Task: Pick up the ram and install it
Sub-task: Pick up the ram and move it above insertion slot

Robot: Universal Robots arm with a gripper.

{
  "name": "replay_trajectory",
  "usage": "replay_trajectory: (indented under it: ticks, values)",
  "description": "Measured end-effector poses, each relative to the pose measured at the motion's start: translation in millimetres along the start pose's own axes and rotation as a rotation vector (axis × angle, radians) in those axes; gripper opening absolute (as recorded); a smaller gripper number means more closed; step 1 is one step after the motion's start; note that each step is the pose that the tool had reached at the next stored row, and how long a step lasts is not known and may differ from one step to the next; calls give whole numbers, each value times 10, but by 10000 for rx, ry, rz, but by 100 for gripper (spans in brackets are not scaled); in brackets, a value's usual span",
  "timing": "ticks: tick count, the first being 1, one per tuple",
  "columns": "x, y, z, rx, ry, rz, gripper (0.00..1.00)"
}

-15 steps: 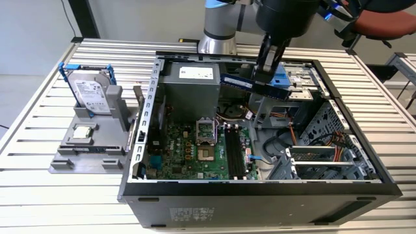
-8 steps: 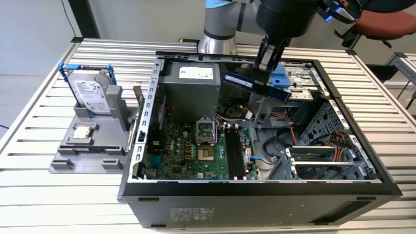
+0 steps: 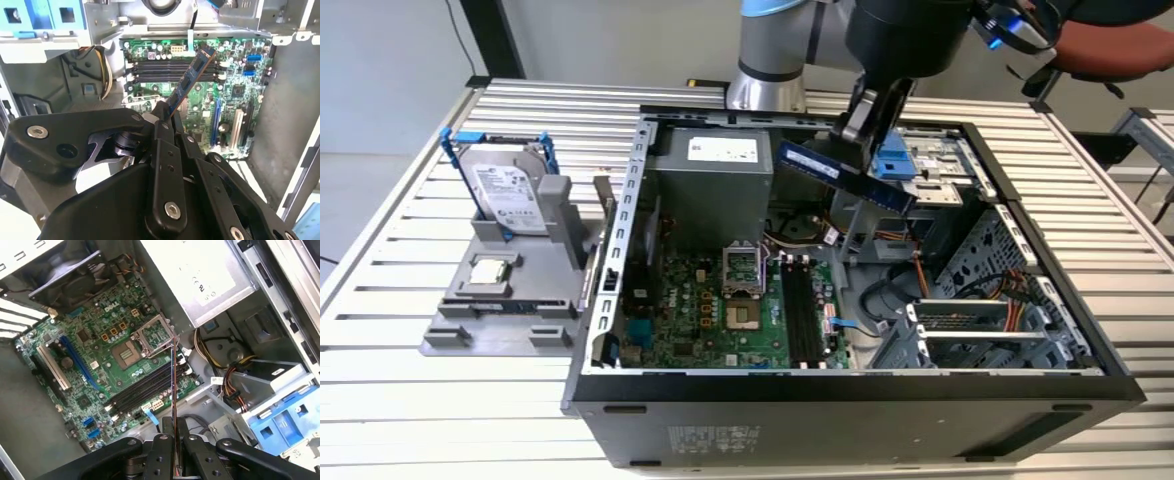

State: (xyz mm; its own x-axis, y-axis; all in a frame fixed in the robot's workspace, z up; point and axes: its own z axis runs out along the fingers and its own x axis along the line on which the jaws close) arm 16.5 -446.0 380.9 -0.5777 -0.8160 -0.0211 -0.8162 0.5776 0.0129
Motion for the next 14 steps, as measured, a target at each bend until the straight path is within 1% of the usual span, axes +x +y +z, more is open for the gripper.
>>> replay_trajectory:
  ticks: [5,14]
  values:
    - [0,0,0,16,-11,767,0]
    - [0,0,-1,42,-25,1980,0]
